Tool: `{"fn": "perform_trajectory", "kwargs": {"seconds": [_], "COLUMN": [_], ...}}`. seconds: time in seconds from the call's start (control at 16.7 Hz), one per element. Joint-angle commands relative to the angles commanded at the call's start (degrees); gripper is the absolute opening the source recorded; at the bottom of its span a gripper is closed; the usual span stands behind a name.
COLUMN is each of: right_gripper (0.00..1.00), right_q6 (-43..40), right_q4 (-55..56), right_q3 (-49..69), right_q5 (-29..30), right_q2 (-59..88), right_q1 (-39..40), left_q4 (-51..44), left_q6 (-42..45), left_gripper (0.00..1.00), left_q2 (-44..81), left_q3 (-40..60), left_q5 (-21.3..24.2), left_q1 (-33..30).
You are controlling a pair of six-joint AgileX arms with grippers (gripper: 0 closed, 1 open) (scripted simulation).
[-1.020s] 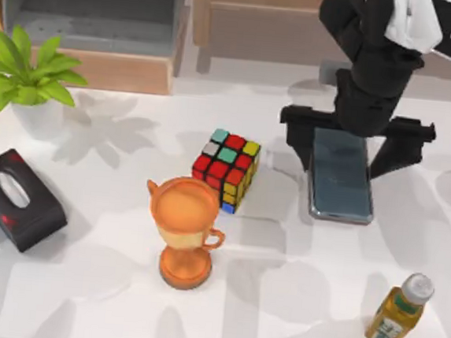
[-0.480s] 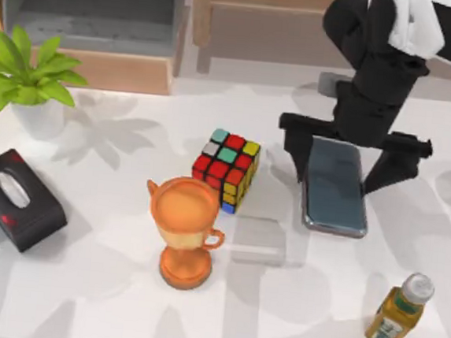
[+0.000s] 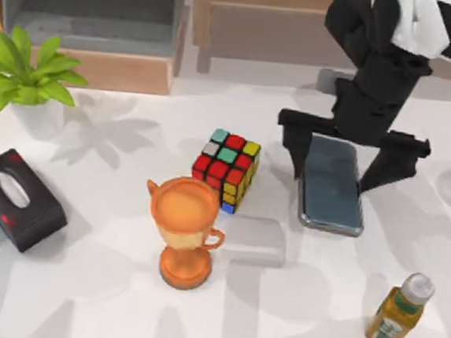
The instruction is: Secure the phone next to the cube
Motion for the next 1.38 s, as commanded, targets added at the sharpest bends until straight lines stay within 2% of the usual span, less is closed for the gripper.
{"fn": "perform_trajectory", "kwargs": {"seconds": [0.9,1.38], "right_gripper": [0.00,0.00], "right_q6": [-1.14,-1.11], "right_q4": [9.49,10.04], "right_q3": [-1.24,-2.81], "right_q5": [10.65,11.36], "right_q2": [3.38,5.26], "right_q1": [1.05,1.09], "left_q4": [0.00,0.00], "left_q6": [0.00,0.00], "left_gripper": [1.00,1.00], "left_q2": [0.00,0.00], "left_q3": [0.00,0.00], "left_q5": [0.00,0.00], "left_q1": [0.00,0.00]}}
